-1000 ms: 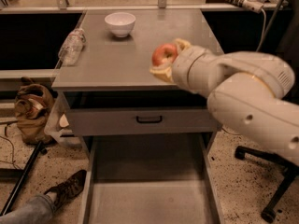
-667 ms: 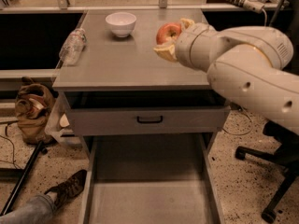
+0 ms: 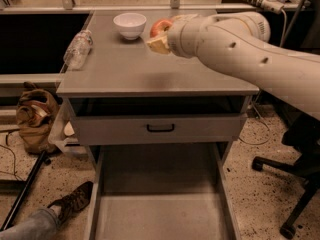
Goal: Pick apple from middle drawer and place on counter
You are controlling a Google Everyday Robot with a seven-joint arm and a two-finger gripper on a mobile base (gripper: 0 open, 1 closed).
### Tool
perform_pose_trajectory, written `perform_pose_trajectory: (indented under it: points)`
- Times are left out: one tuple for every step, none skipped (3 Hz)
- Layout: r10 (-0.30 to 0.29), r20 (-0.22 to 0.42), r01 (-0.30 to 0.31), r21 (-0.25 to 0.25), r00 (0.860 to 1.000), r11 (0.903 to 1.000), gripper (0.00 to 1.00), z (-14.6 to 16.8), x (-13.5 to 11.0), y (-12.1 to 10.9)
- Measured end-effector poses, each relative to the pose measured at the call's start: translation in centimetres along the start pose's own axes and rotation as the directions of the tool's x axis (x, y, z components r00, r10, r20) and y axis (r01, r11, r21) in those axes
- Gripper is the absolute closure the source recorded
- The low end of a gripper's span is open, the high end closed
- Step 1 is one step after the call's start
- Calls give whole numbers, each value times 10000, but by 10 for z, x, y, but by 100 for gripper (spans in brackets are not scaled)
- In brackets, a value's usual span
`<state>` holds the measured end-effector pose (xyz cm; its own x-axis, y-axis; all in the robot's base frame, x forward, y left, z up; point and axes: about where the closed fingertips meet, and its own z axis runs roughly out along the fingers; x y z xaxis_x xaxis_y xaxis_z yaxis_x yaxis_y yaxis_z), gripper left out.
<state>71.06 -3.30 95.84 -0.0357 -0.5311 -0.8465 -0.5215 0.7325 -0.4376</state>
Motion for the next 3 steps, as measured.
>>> perform_pose_trajectory:
  points:
    - [945,-644,-1007,-1001,9934,9899,100,24,29,-1]
    - [1222,-1111,-1402,-1725,9863,9750,100,38,45,-22]
    - [1415,-1704,-1780,-2225,9752,9585,100,47,55,-39]
